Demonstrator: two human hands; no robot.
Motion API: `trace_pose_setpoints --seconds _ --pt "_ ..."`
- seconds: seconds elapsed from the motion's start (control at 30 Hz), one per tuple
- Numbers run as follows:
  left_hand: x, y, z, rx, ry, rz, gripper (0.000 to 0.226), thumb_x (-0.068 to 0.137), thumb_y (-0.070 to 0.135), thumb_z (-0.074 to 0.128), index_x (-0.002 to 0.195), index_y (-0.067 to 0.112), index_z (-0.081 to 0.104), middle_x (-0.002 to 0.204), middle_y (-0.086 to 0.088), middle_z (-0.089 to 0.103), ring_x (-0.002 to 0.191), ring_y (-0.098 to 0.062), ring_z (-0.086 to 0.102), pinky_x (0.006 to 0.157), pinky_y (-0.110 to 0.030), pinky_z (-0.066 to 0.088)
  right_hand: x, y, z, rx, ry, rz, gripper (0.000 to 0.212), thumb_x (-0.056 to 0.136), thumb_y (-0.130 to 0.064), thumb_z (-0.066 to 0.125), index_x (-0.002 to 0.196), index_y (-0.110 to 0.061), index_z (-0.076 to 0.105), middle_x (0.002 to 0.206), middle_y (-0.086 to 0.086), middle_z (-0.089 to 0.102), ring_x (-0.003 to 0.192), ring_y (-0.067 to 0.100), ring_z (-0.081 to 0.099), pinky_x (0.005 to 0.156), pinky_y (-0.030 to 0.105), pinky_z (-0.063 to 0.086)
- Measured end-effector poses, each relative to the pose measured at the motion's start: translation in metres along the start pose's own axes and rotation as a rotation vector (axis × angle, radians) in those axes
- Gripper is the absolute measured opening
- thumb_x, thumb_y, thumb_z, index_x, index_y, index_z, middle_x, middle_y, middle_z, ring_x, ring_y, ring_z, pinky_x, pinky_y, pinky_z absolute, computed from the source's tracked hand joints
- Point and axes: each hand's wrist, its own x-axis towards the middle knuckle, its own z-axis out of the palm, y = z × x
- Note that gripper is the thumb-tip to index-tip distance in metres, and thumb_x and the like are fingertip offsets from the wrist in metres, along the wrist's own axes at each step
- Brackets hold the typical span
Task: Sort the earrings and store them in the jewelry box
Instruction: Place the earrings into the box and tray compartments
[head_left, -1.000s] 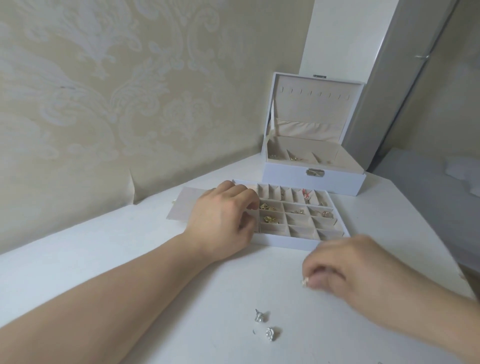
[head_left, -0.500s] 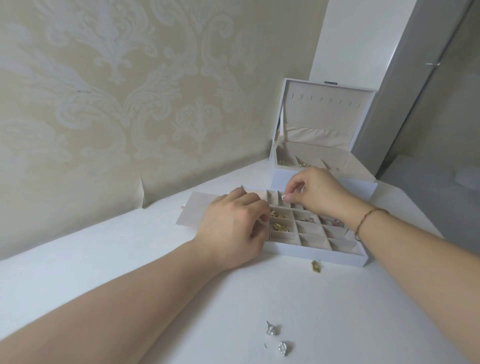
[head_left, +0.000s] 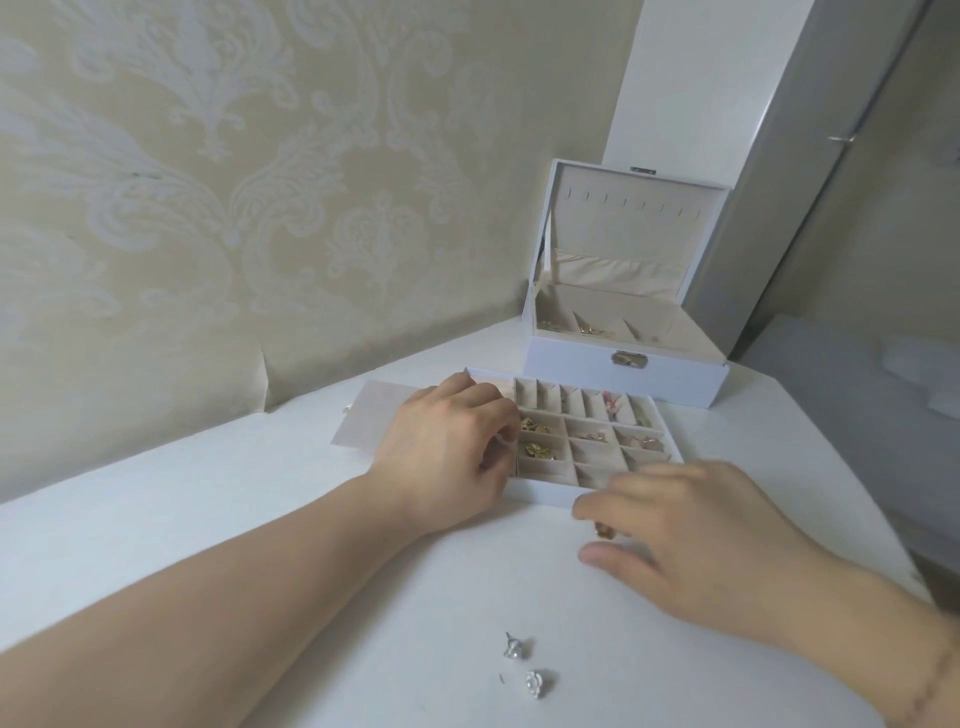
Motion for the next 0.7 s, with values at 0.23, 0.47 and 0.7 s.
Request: trace_pose_setpoints --seconds 0.23,0.47,0.7 --pt "-0.002 0.002 -0.001 0.008 0.015 -0.019 0.026 0.069 0.023 0.039 0.077 0.024 0.063 0.075 0.011 0.062 0.076 -0.021 0.056 0.073 -0.020 0.029 -0.017 0.009 0.029 0.054 -0.033 0.020 0.015 0.077 -0.021 0.065 0.080 -0.032 0.055 0.068 -0.014 0.049 0.055 0.011 0.050 0.041 0.023 0.041" --pt "-0.001 0.001 0.000 -0.014 0.000 -0.016 0.025 0.070 0.024 0.039 0.077 0.024 0.063 0.076 0.010 0.062 0.077 -0.021 0.055 0.068 -0.021 0.035 0.035 0.035 0.010 0.563 0.114 0.299 0.019 0.087 -0.008 0.058 0.080 -0.022 0.067 0.060 -0.010 0.059 0.055 0.007 0.052 0.054 0.013 0.040" --pt "-0.001 -0.002 0.000 -0.006 -0.006 0.013 0.023 0.070 0.024 0.040 0.076 0.022 0.062 0.075 0.009 0.062 0.076 -0.021 0.053 0.059 -0.026 0.041 0.119 0.068 0.054 0.521 -0.009 0.468 0.018 0.088 -0.010 0.056 0.086 -0.027 0.063 0.073 -0.009 0.064 0.069 0.008 0.057 0.063 0.024 0.043"
